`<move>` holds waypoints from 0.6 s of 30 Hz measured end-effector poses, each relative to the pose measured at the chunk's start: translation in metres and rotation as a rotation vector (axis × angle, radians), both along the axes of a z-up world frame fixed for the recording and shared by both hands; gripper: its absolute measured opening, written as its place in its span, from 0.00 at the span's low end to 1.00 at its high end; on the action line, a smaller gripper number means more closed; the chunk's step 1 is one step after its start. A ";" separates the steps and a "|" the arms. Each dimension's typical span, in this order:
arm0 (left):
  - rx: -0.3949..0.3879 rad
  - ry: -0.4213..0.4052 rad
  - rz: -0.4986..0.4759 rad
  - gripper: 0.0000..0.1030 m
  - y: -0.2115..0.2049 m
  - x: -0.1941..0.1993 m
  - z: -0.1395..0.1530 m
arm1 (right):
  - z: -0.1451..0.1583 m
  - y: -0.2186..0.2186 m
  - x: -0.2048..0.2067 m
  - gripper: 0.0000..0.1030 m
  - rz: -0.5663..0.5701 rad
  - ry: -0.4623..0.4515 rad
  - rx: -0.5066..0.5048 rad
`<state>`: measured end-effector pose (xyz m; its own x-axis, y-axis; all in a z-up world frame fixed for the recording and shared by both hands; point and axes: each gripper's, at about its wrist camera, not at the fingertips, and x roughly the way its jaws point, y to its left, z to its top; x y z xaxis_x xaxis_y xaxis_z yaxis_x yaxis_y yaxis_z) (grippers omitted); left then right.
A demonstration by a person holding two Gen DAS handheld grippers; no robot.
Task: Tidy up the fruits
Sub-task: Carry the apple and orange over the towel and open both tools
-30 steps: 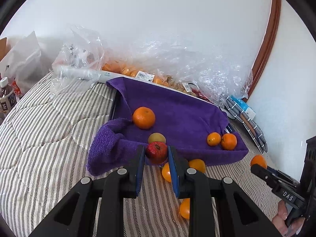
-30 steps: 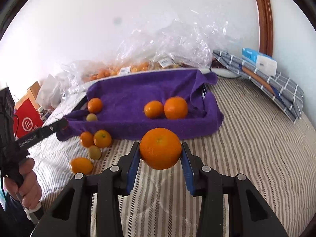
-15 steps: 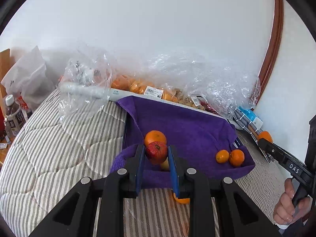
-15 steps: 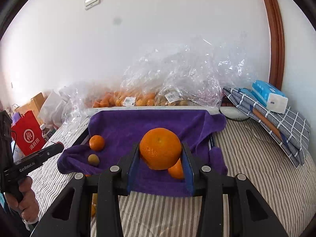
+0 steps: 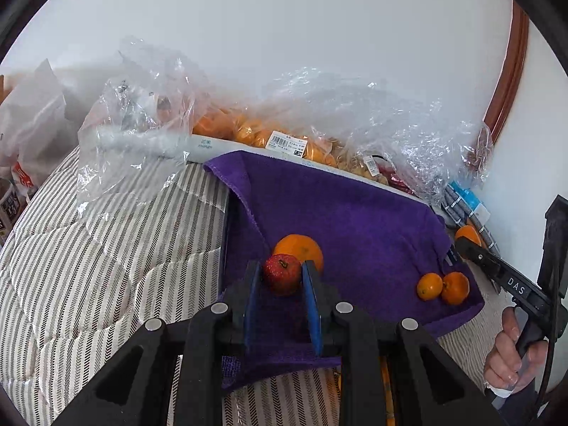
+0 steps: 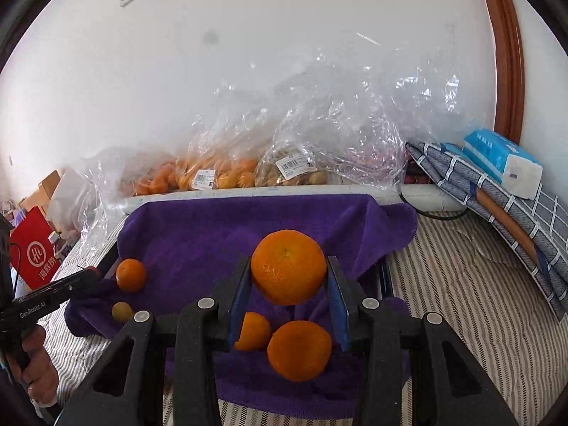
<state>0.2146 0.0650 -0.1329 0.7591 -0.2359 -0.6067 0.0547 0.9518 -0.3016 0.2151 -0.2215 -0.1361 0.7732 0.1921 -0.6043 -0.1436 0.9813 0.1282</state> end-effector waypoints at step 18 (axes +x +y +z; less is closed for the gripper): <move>-0.025 0.039 -0.049 0.22 -0.007 0.010 -0.005 | -0.020 0.009 0.008 0.39 0.016 0.040 -0.044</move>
